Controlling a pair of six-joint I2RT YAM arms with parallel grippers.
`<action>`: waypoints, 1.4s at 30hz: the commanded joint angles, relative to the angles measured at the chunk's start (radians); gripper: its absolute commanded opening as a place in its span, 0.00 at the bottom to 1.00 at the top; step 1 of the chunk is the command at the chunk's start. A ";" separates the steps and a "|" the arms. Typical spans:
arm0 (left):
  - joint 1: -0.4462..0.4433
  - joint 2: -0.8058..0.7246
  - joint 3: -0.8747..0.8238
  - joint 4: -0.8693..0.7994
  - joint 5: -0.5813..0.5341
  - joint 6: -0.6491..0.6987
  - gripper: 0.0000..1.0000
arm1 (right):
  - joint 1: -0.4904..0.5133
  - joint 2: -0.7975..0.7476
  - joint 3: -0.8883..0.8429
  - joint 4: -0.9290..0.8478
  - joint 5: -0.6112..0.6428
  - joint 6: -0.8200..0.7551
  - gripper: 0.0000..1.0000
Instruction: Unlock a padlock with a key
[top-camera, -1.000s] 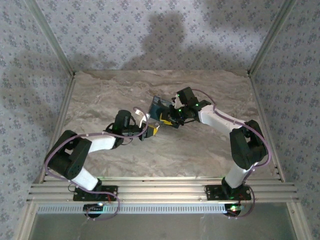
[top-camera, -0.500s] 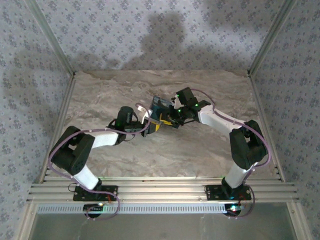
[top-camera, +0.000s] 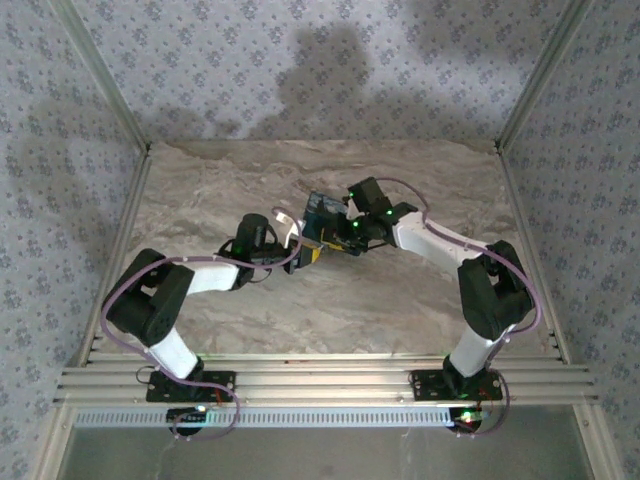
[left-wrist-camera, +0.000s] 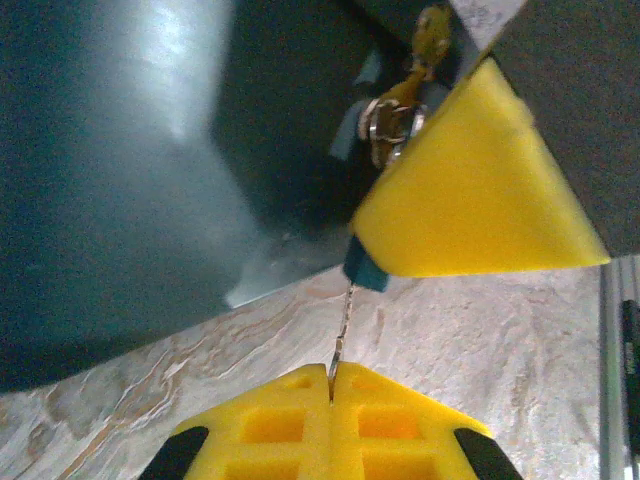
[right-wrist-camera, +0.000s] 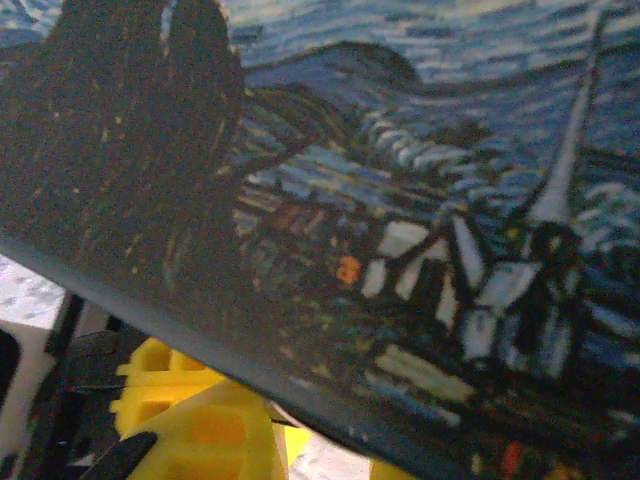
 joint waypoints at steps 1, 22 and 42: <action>0.001 -0.045 -0.058 -0.073 -0.060 0.006 0.00 | 0.046 0.025 0.038 -0.065 0.186 -0.077 0.00; -0.004 -0.488 -0.187 -0.434 -0.245 0.132 0.00 | 0.138 0.082 0.044 -0.077 0.334 -0.088 0.53; -0.001 -0.702 -0.082 -0.529 -0.201 0.219 0.00 | 0.212 -0.208 0.052 0.058 0.187 0.002 0.51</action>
